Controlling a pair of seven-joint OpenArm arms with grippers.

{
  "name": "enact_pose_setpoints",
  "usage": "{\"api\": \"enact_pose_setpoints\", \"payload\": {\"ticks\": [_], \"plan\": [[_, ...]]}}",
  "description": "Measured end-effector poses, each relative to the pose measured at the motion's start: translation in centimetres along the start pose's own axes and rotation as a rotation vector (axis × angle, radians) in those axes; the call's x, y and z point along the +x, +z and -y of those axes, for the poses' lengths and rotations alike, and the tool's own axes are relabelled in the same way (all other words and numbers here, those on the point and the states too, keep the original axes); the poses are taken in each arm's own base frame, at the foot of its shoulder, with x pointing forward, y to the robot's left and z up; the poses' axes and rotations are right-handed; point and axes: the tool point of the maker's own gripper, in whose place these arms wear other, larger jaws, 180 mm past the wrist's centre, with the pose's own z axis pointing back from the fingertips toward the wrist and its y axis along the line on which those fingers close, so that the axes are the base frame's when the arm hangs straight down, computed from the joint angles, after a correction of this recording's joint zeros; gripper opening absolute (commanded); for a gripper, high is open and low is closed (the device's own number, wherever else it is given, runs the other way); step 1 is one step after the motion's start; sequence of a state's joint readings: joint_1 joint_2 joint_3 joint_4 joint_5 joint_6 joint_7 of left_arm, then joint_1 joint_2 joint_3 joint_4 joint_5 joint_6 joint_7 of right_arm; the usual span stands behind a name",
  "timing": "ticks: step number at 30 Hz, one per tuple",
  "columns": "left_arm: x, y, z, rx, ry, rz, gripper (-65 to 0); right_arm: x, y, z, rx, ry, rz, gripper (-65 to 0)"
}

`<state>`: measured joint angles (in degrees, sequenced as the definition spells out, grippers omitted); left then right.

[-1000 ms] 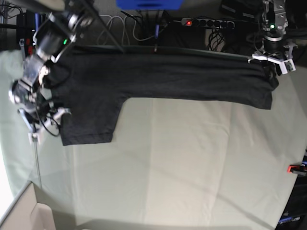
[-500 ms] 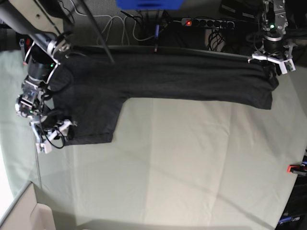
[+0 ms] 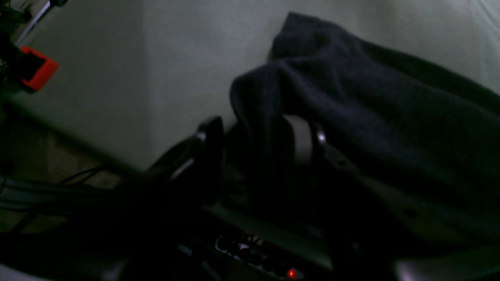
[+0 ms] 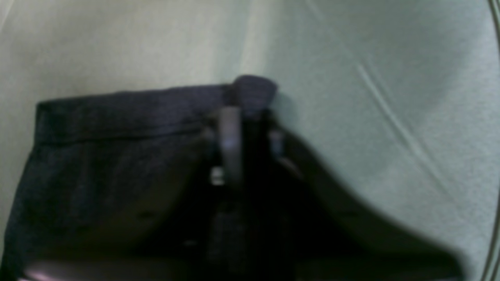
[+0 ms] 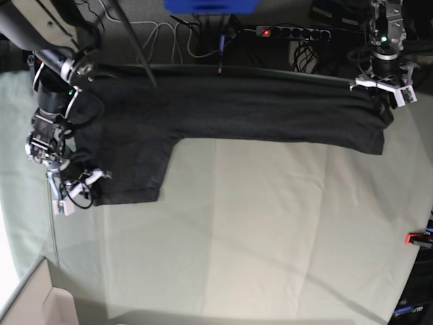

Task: Layout the t-shirt on the table in an organized manner, then fold the t-shirt properly
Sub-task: 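Move the right gripper down to the sleeve and grasp it, then fold the sleeve end onto the strip with the right gripper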

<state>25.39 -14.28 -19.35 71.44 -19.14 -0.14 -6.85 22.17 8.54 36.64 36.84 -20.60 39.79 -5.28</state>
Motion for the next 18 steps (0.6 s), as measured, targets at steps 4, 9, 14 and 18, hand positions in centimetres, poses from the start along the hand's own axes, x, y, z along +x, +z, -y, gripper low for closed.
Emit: {"api": "enact_pose_setpoints", "payload": {"ticks": [4,9,14,18], "plan": [[0.0,0.0,0.0,0.000,0.000,0.000,-41.2,0.1,0.0,-0.4,0.004,0.040,-0.023,-65.0],[0.0,0.0,0.1,-0.003,0.001,0.000,-41.2,-1.4,3.0,1.5,-0.089,0.133,-0.064,-65.0],[-0.4,0.2,0.2,-0.007,-0.004,-0.009,-41.2,1.5,6.8,1.0,-0.172,0.200,0.001,-65.0],[-0.4,0.2,0.0,-0.005,-0.006,-0.009,-41.2,3.5,11.3,0.8,-0.257,0.262,0.024,-65.0]]}}
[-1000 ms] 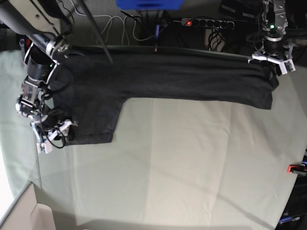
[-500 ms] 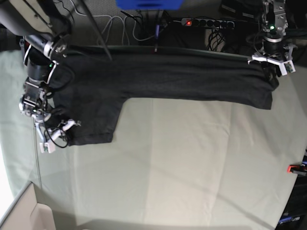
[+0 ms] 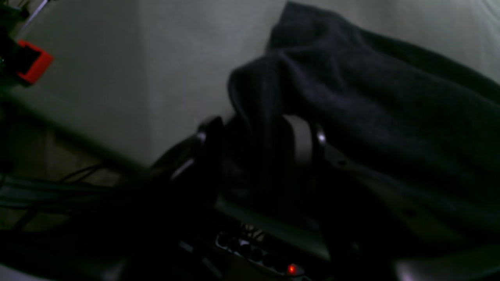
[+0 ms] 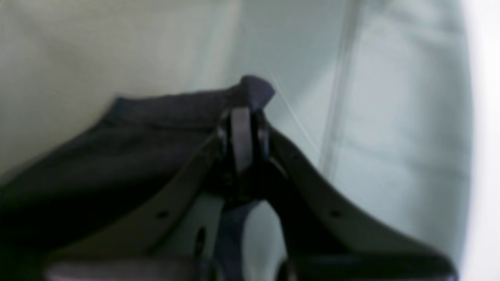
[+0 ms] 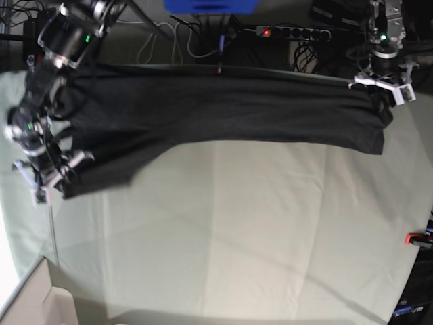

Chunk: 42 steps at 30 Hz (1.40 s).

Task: Layout the t-shirt on the table in an organized manner, then fold the t-shirt properly
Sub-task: 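Fold the sleeve end onto the strip with the right gripper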

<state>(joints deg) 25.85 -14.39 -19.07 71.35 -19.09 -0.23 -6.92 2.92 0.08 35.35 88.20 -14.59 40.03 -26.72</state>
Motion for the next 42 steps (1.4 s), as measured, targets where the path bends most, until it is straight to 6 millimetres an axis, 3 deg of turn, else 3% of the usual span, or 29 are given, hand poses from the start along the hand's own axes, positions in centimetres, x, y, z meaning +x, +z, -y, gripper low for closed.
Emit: {"api": "enact_pose_setpoints", "payload": {"ticks": [5,8,21,28,35,42], "plan": [[-0.2,0.1,0.1,-0.002,0.004,-0.007,-41.2,-0.9,5.4,-0.3,-0.045,0.040,-0.011,-65.0],[-0.1,0.0,0.1,-0.001,0.002,-0.001,-41.2,-1.1,7.6,-1.2,-0.047,0.053,0.012,-65.0],[-0.1,0.0,0.1,0.000,0.002,-0.003,-41.2,-9.4,12.8,-4.4,0.051,-0.020,-0.160,-65.0],[-0.1,0.0,0.1,-0.001,0.002,-0.002,-41.2,-9.6,13.2,-5.1,0.079,-0.060,-0.148,-65.0],[-0.1,0.0,0.1,-0.001,0.002,-0.001,-41.2,-11.2,12.8,-5.6,0.097,-0.096,-0.178,-65.0],[-0.1,0.0,0.1,-0.001,0.003,-0.002,-41.2,-14.0,12.9,-3.8,0.042,-0.186,-0.229,-65.0]]}}
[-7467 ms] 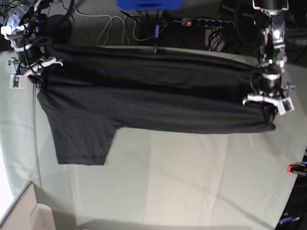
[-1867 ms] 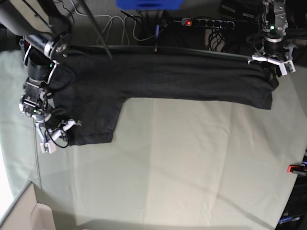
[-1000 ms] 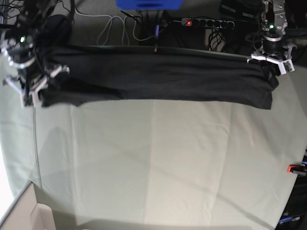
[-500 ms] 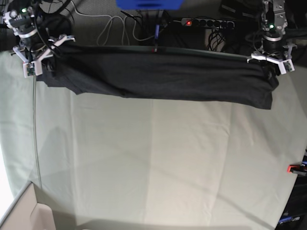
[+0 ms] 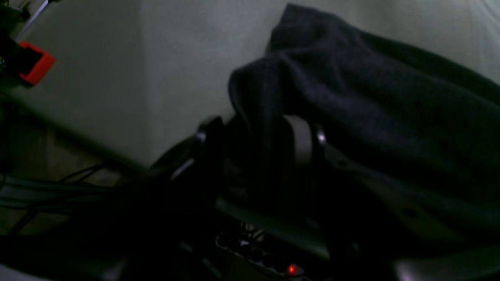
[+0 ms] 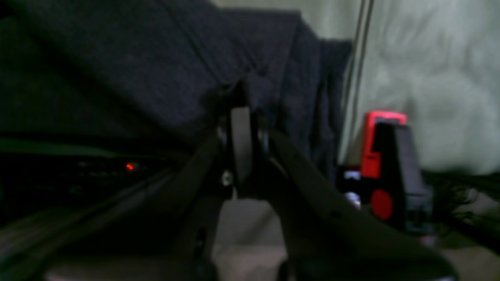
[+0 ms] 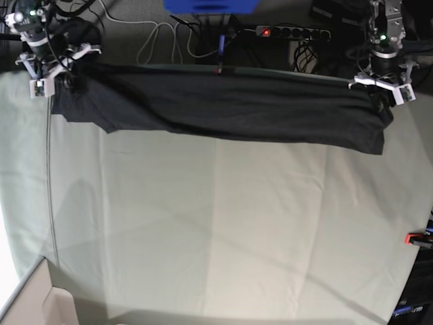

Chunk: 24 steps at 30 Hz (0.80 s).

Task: Layout the t-shirt on the table in an organized manner, then fold the t-shirt properly
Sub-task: 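Fold the sleeve end onto the strip with the right gripper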

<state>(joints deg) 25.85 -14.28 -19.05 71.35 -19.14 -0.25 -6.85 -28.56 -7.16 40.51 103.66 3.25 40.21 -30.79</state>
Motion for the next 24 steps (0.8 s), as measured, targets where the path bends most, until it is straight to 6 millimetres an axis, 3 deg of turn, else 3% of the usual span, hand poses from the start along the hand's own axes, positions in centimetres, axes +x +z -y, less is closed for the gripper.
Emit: {"api": "enact_pose_setpoints", "payload": {"ticks": [7,13,16,20,24], "plan": [[0.2,-0.1,0.0,-0.001,0.000,0.004,-41.2,-1.9,-0.3,0.8,-0.021,-0.055,-0.043,-48.5],[0.3,-0.2,0.0,-0.001,0.000,0.006,-41.2,-2.2,0.0,1.5,-0.049,-0.088,-0.042,-34.8],[0.3,-0.2,0.1,-0.002,0.000,0.005,-41.2,-2.6,1.0,4.2,-0.139,-0.145,-0.039,-33.6],[0.3,-0.2,0.0,-0.001,0.000,0.009,-41.2,-1.3,2.7,9.2,-0.303,-0.229,0.036,-33.6],[0.3,-0.2,0.1,-0.002,0.001,0.009,-41.2,-1.0,2.8,9.6,-0.316,-0.240,0.046,-33.5]]}}
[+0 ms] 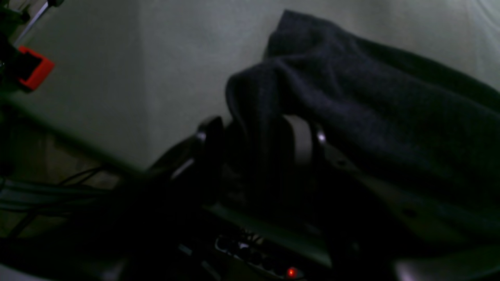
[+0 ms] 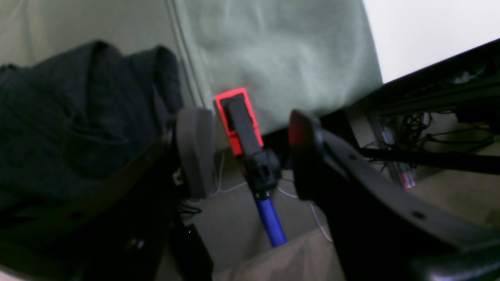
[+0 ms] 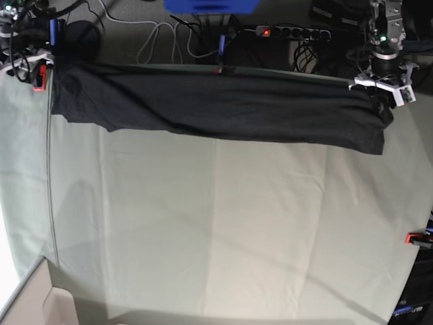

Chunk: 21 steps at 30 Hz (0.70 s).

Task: Layout the t-shirt on the table in an organized manner, then fold the t-shirt properly
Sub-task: 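Fold the sleeve end onto the strip with the right gripper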

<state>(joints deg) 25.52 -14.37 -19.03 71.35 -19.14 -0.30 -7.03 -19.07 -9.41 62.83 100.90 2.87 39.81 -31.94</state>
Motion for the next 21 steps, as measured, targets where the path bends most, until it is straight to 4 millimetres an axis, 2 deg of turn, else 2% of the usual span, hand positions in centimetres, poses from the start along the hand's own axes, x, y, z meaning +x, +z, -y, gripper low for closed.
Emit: {"api": "enact_pose_setpoints", "payload": {"ticks": [3,5,7,9,11,14,17,19,21], "plan": [[0.0,0.0,0.0,0.001,-0.001,0.000,-41.2,1.3,0.2,-1.4,0.029,0.062,0.018,-33.2],[0.0,0.0,-0.1,0.001,-0.001,0.000,-41.2,2.7,0.3,-4.0,0.097,0.114,0.056,-33.1],[-0.1,0.0,0.0,0.000,0.000,-0.004,-41.2,3.2,0.3,-7.3,0.191,0.168,0.068,-33.1],[0.0,0.0,0.1,-0.001,0.001,-0.001,-41.2,2.6,0.4,-9.9,0.266,0.207,0.054,-33.1],[0.1,0.1,0.1,-0.003,0.001,0.002,-41.2,1.6,0.3,-11.5,0.313,0.218,0.029,-33.1],[0.1,0.1,0.0,-0.002,-0.002,0.001,-41.2,0.3,-0.3,-12.6,0.351,0.210,-0.003,-33.1],[0.0,0.1,0.0,-0.003,-0.001,-0.001,-40.4,-2.0,-1.1,-13.5,0.386,0.183,-0.063,-33.1],[0.1,0.1,0.0,-0.003,-0.001,0.001,-35.2,-3.0,-1.7,-13.7,0.393,0.168,-0.095,-33.1],[0.2,0.1,0.0,-0.003,0.000,0.002,-27.4,-3.3,-2.1,-14.0,0.402,0.147,-0.098,-33.1]]}}
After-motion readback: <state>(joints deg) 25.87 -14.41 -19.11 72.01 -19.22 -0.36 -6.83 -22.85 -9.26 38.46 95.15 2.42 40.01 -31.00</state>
